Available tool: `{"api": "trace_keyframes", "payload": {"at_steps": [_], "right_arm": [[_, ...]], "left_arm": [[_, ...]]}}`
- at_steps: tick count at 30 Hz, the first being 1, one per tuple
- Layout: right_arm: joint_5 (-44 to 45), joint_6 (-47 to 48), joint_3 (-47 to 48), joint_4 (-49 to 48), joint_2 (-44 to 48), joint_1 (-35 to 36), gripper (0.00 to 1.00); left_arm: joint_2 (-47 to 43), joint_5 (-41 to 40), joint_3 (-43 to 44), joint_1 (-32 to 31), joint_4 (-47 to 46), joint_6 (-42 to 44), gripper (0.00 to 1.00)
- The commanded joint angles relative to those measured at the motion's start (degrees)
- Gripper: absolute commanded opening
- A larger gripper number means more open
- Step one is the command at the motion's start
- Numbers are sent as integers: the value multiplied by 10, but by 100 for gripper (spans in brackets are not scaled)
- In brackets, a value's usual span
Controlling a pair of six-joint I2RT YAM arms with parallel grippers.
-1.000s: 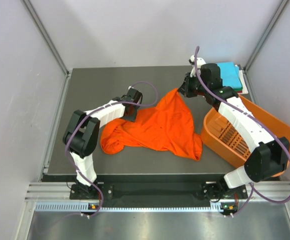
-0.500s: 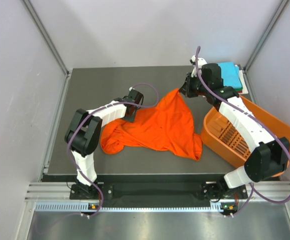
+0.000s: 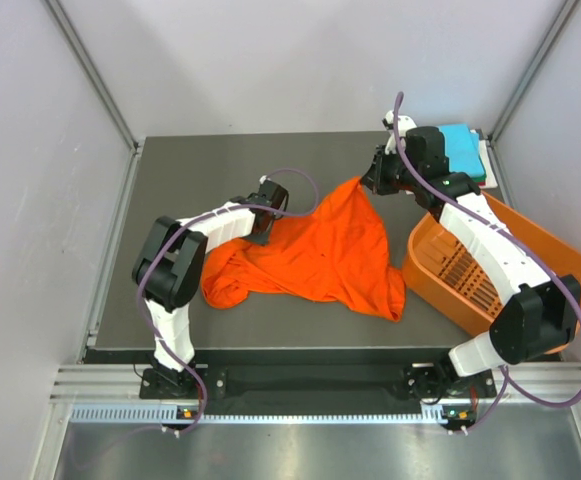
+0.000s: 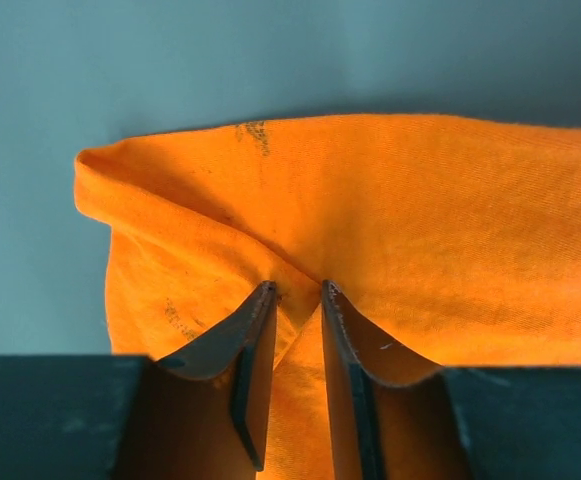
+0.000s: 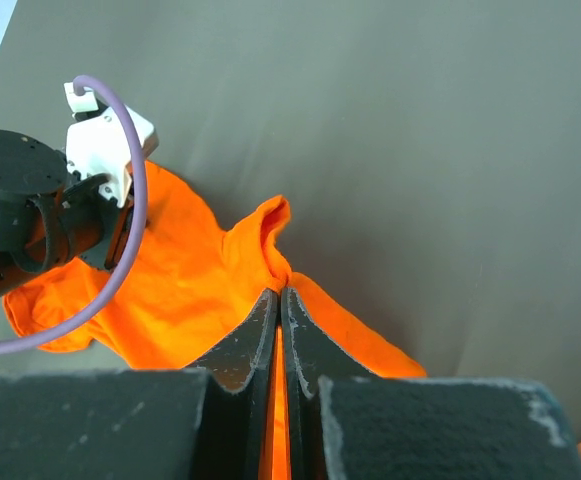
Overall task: Fold and stack the t-shirts
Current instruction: Flatten the tshirt out
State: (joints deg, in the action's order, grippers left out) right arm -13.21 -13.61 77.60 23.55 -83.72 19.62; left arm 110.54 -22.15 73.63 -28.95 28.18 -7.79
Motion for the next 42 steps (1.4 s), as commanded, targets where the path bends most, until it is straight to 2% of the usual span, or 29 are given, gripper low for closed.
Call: {"api": "trace_keyframes", "payload": {"at_steps": [1,4,5,9,16,23,26,29,30,32,33,34,39,42], "right_arm": [[-2,-2,15,-17,19,-5,0],[-2,-2,16,-15,19,-5,0],[0,-1,13,-15,20,-5,0],[2,0,14,-12,18,-5,0],[17,6,48,1,11,-5,0],[36,28,155,15,9,-5,0],[30,31,164,-9,38,-5,0],[43,24,187,-12,70,-5,0],[47,24,193,-11,78,-5,0],[47,10,203,-12,112,-5,0],[37,5,202,-19,127,-5,0],[31,1,198,-27,164,-5,0],[-29,-55,140,-94,299,-5,0],[-31,-73,130,-92,372,-5,0]], "left_arm": [[3,-11,6,-2,-18,0,29],[0,-19,7,-2,-17,1,21],[-4,-26,13,-1,-12,-1,8],[-16,-37,39,-2,20,-13,0],[-68,-101,140,-1,115,-48,0],[-172,-170,237,-2,144,-50,0],[-228,-179,276,-2,132,-31,0],[-311,-115,271,-1,86,5,0],[-372,-70,234,-2,26,18,0],[-437,-36,189,-2,-42,19,0],[-499,-23,168,-2,-93,18,0],[-525,2,142,-2,-108,12,0],[-647,75,156,-2,-96,-16,0],[-689,118,172,-2,-73,-28,0]]}}
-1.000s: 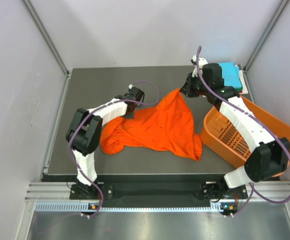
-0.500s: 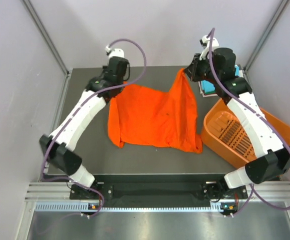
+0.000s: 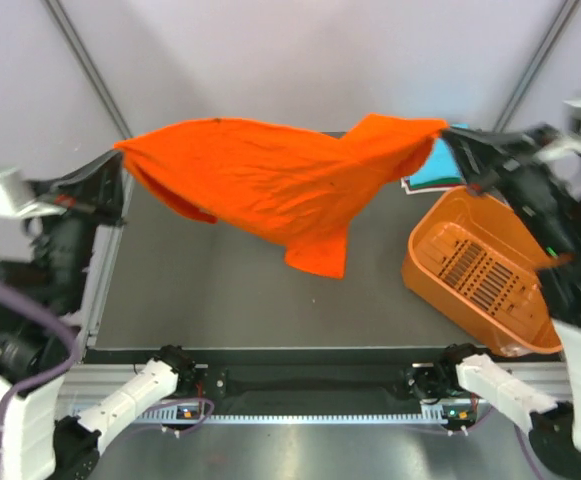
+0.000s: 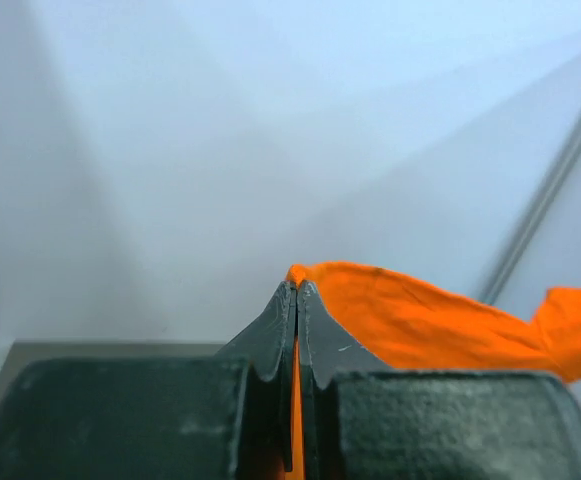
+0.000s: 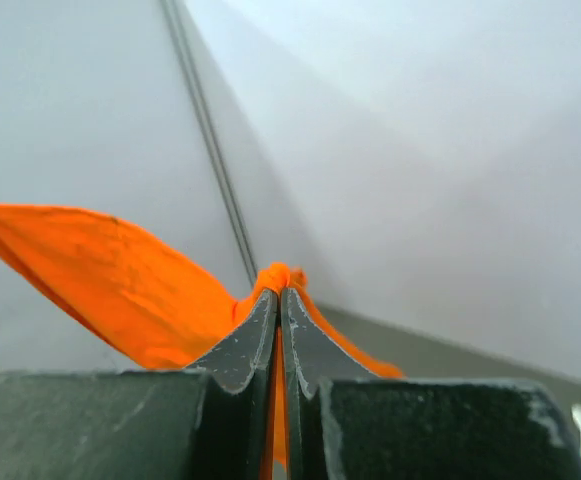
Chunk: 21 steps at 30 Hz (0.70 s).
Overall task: Fold and stack the t-shirts
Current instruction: Flatten the tshirt out
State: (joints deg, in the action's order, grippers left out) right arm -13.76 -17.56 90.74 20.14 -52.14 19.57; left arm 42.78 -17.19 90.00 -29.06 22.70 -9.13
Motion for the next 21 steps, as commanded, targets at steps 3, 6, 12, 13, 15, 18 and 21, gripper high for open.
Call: {"api": "trace_keyframes", "payload": {"at_steps": [3,6,12,13,15,18,21], "right_arm": [[-12,-46,3,-46,99,-4,0],[-14,-46,28,-27,94,-4,0],[-40,-17,90,11,-1,-3,0],[-47,-10,93,13,-28,-4,0],[-58,15,92,14,-57,-4,0],[-63,45,66,-4,-114,-5,0],[-63,67,45,-47,-178,-4,0]], "left_arm": [[-24,73,45,-1,26,-20,0],[-22,78,51,-1,52,-8,0],[35,44,38,-1,81,22,0],[49,41,35,-1,84,31,0],[93,19,26,-1,96,44,0],[135,-61,-13,-1,72,59,0],[176,-97,-66,1,22,101,0]]}}
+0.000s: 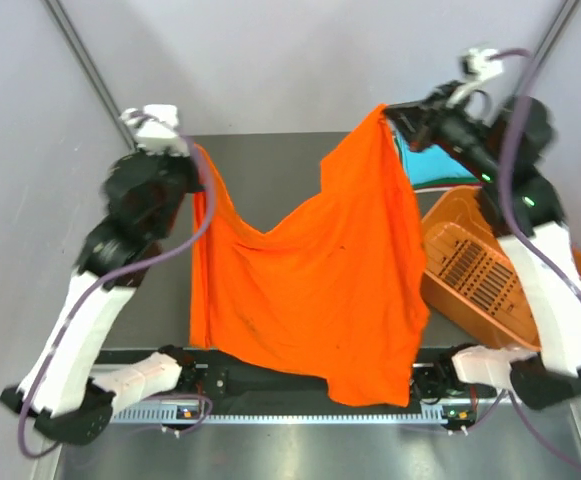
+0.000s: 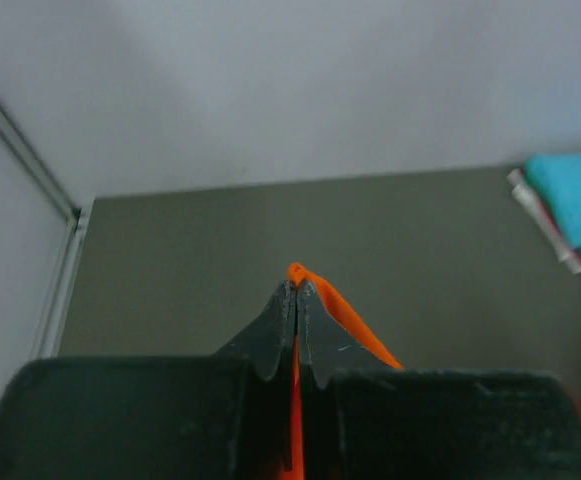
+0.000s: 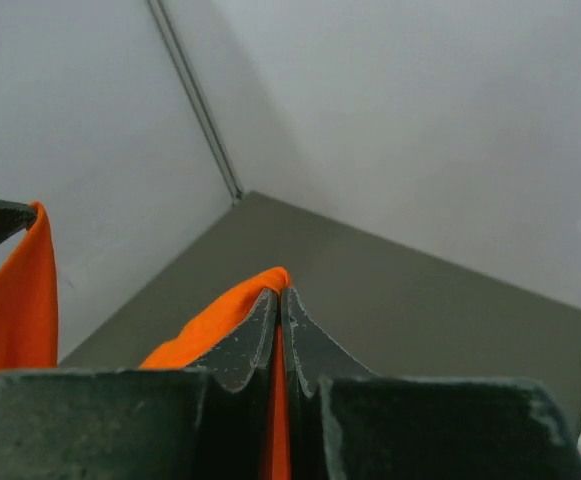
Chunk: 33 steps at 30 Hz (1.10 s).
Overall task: Fold and stack the t-shirts
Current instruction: Flatten the tshirt out
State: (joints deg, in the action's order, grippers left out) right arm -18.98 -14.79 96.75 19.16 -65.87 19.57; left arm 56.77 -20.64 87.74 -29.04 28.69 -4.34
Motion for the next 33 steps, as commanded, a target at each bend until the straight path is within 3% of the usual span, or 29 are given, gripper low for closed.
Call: {"api": "trace_keyframes", "payload": {"at_steps": [1,5,9,13,15,17,20,26,29,33], "right_arm": [[-11,41,-15,-50,-78,-4,0],[-7,56,86,-57,-197,-10,0],[9,63,239,-36,-306,-27,0],[24,83,410,-26,-388,-52,0],[39,84,412,-53,-372,-70,0],[54,101,371,-75,-346,-85,0],[61,132,290,-104,-290,-94,0],[-2,137,22,-127,-167,-89,0],[5,131,-109,-130,-93,-71,0],[47,111,-258,-118,11,-17,0]], "left_arm": [[52,-70,-51,1,-67,58,0],[189,-100,-30,48,-109,62,0],[283,-37,91,172,-117,-57,0],[330,16,178,193,-178,-44,0],[348,41,231,193,-169,-24,0],[338,52,241,193,-173,-10,0],[282,68,178,193,-214,9,0],[146,91,-119,193,-258,36,0],[90,83,-212,193,-233,33,0],[10,-23,-403,192,-282,26,0]]}}
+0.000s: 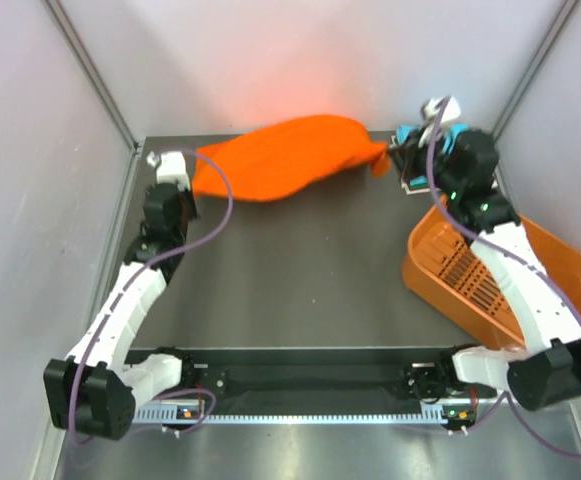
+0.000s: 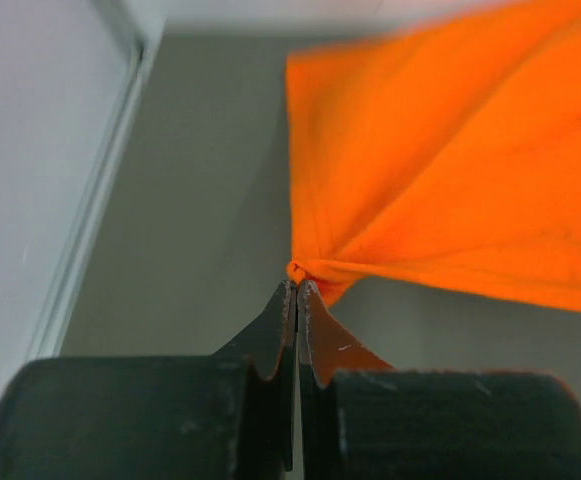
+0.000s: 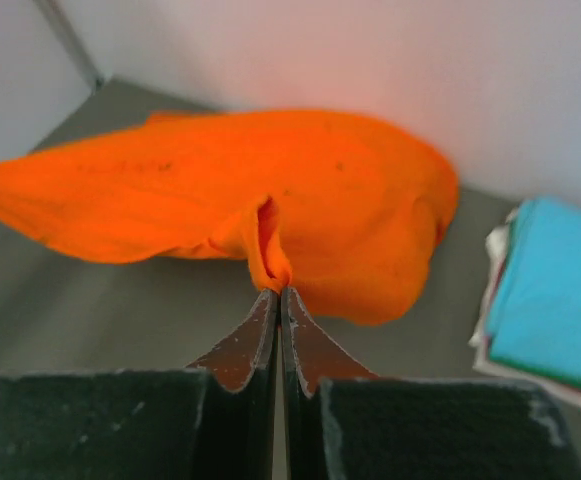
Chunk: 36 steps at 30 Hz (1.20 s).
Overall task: Fold and stack the t-shirts
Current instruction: Flatten the tshirt out
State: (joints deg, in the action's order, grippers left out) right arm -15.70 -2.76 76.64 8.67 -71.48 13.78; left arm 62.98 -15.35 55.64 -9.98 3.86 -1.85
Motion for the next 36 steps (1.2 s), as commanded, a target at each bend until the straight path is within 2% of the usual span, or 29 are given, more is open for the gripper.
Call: {"api": "trace_keyframes", "payload": {"at_steps": [1,4,5,9,13,16,18,22,23,24,25,28,30,32,33,36], "right_arm": [[23,-28,-104,-6,79,54,0],[58,-58,-181,40,114,126,0],[103,-73,-197,70,120,168,0],[135,-183,-275,156,147,215,0],[176,-259,-326,195,181,251,0],[193,-291,-332,225,186,261,0],[197,-295,-327,247,185,266,0],[223,-280,-293,264,181,274,0],[232,-275,-283,259,178,274,0],[234,-268,-272,255,168,274,0],[234,-252,-242,250,162,274,0],[244,-211,-140,266,133,274,0],[284,-163,-32,295,106,274,0],[315,-120,34,320,94,274,0],[316,-74,81,319,93,274,0],[314,0,131,276,114,274,0]], "left_arm": [[-64,-94,-97,2,-27,-7,0],[-83,-125,-130,2,48,-33,0],[-85,-130,-141,2,69,-56,0],[-86,-214,-137,3,174,-115,0],[-108,-271,-147,4,183,-118,0],[-117,-338,-160,5,179,-119,0],[-118,-376,-153,6,202,-151,0],[-132,-370,-156,7,198,-179,0],[-136,-352,-150,7,190,-167,0],[-137,-287,-143,7,178,-156,0],[-140,-262,-133,7,175,-146,0],[-141,-196,-60,7,175,-138,0],[-134,-167,21,7,172,-120,0],[-128,-153,108,7,165,-112,0],[-126,-143,135,7,156,-109,0],[-124,-106,228,7,109,-101,0]]}}
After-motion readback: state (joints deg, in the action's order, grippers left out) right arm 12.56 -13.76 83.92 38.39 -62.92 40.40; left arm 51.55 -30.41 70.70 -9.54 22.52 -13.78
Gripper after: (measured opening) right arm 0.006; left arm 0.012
